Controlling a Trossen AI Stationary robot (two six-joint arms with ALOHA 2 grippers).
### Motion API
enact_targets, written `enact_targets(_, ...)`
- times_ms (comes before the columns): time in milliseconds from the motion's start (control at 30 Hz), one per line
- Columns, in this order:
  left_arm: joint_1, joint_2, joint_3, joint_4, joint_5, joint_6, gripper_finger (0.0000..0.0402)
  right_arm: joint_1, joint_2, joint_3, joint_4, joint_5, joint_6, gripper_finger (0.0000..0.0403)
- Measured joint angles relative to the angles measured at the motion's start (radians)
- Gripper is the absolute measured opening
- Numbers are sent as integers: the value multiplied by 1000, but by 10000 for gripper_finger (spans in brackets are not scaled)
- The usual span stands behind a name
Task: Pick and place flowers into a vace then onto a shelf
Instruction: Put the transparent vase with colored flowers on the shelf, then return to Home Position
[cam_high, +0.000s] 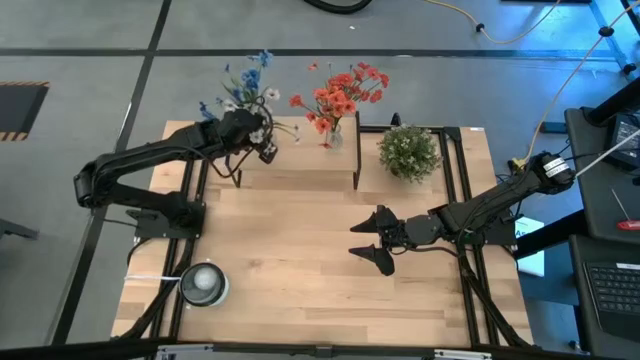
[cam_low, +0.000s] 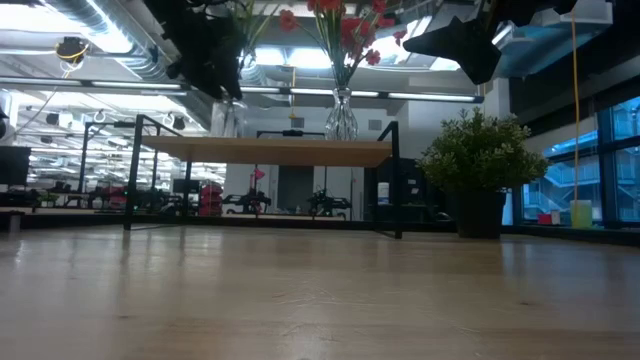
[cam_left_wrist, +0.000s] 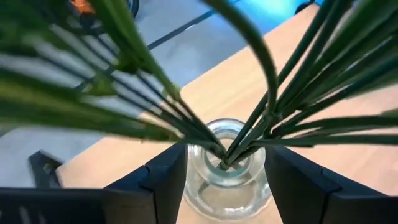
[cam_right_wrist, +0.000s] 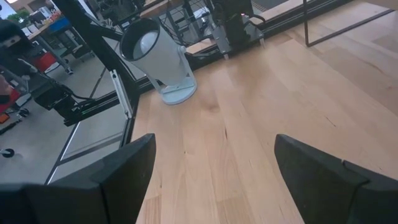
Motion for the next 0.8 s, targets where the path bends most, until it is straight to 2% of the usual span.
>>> enact_targets(300, 0, -41, -1, -24, 59, -8, 226, 0, 0, 0, -1, 0, 0, 330)
enact_targets(433, 0, -48, -1, -30, 121, -9, 228, 0, 0, 0, -1, 0, 0, 330)
enact_targets(800, 0, -94, -1, -152, 117, -7, 228, 0, 0, 0, -8, 0, 1, 330)
